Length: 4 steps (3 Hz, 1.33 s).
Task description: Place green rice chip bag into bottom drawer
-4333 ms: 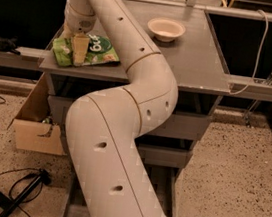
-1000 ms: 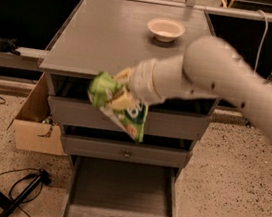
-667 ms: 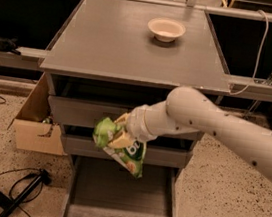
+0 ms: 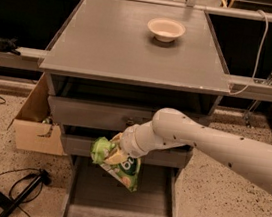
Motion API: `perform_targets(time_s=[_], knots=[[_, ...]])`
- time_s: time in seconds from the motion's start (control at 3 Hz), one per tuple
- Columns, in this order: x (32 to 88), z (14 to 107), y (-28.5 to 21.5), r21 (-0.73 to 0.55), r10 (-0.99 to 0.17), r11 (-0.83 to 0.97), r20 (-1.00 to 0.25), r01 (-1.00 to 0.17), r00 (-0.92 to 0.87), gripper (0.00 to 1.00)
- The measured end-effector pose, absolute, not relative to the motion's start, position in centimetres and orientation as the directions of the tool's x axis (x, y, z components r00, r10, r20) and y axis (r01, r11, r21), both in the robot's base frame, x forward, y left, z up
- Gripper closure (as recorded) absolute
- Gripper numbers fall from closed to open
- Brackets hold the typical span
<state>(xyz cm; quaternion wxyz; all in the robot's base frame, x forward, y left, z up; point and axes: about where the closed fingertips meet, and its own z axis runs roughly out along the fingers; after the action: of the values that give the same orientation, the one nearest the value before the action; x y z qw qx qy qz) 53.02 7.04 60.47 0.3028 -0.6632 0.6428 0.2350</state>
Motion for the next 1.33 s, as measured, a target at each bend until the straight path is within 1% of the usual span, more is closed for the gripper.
perform_targets(time_s=[0.33,0.67,1.33], knots=[[53.7,56.7,5.4,-0.046,-0.708,0.043,-0.706,-0.998,0.002,1.00],[53.1,50.2,1.6,0.007,-0.697,0.076,-0.714,-0.997,-0.058,1.00],[52.6,36.8,-4.9,0.034,-0.669,0.150,-0.733,-0.988,-0.126,1.00]])
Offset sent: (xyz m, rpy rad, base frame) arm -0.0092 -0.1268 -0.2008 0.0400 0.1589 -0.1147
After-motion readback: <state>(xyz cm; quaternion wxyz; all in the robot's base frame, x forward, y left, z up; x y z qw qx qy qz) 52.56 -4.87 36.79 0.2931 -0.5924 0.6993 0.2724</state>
